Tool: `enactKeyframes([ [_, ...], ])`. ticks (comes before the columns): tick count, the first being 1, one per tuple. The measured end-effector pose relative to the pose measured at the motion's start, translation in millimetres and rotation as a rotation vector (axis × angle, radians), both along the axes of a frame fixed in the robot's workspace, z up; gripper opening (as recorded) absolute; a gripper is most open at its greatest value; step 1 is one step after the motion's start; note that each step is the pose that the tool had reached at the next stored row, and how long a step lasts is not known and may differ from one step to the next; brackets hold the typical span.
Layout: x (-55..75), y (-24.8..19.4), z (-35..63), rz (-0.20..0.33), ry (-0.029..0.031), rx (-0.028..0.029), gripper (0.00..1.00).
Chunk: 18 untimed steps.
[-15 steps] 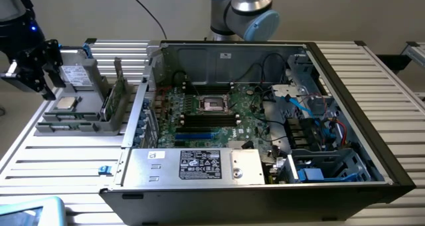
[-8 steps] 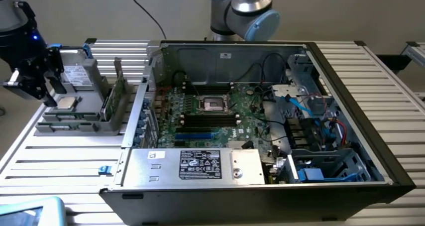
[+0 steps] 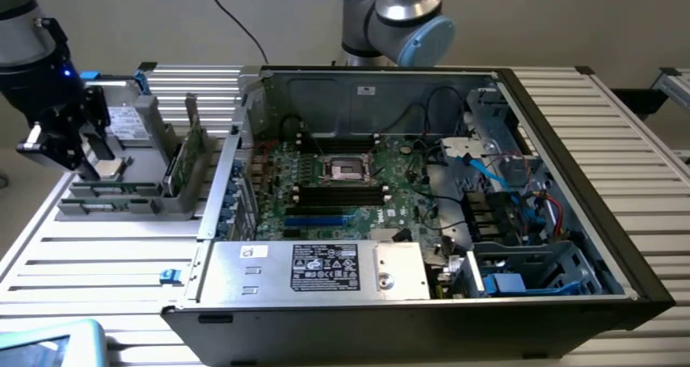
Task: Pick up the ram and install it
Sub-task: 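Pick up the ram and move it above insertion slot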
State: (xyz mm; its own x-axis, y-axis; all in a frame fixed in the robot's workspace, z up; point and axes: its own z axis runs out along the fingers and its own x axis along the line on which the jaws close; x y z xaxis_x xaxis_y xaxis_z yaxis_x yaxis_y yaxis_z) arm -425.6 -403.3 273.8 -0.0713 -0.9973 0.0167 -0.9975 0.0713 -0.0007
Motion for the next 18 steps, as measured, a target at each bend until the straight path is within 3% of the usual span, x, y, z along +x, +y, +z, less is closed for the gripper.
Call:
enactKeyframes([
  [8, 0.1, -0.4, -14.2, 0.0, -0.0001, 0.0001, 0.49],
  [13, 0.1, -0.4, -14.8, 0.0, 0.0, 0.0001, 0.49],
  [18, 0.1, -0.2, -22.8, 0.0, 0.0, 0.0001, 0.49],
])
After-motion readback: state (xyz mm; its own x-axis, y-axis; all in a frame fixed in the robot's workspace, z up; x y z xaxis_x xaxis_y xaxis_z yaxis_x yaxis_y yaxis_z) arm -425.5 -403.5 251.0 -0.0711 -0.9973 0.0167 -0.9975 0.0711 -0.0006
